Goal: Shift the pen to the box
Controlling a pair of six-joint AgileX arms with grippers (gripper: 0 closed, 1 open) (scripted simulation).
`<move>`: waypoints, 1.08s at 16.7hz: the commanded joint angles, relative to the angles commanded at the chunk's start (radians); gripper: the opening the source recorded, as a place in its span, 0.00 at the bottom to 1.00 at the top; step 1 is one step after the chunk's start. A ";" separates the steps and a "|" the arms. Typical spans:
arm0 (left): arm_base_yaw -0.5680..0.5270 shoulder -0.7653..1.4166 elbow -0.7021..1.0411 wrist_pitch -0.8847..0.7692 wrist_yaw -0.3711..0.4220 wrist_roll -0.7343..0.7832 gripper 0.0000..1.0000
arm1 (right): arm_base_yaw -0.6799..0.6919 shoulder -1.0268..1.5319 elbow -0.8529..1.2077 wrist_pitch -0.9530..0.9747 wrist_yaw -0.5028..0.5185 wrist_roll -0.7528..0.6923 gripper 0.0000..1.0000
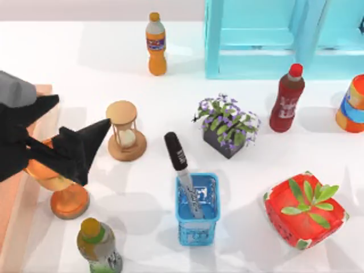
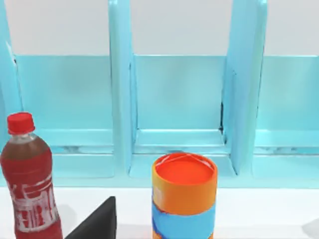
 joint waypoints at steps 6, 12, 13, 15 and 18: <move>-0.202 0.249 0.007 0.021 0.026 -0.258 1.00 | 0.000 0.000 0.000 0.000 0.000 0.000 1.00; -0.260 0.316 -0.036 0.004 0.032 -0.308 1.00 | 0.000 0.000 0.000 0.000 0.000 0.000 1.00; -0.256 0.312 -0.035 0.005 0.032 -0.306 1.00 | 0.000 0.000 0.000 0.000 0.000 0.000 1.00; -0.260 0.322 -0.029 0.006 0.033 -0.309 1.00 | 0.000 0.000 0.000 0.000 0.000 0.000 1.00; -0.278 0.359 0.005 0.010 0.032 -0.320 1.00 | 0.000 0.000 0.000 0.000 0.000 0.000 1.00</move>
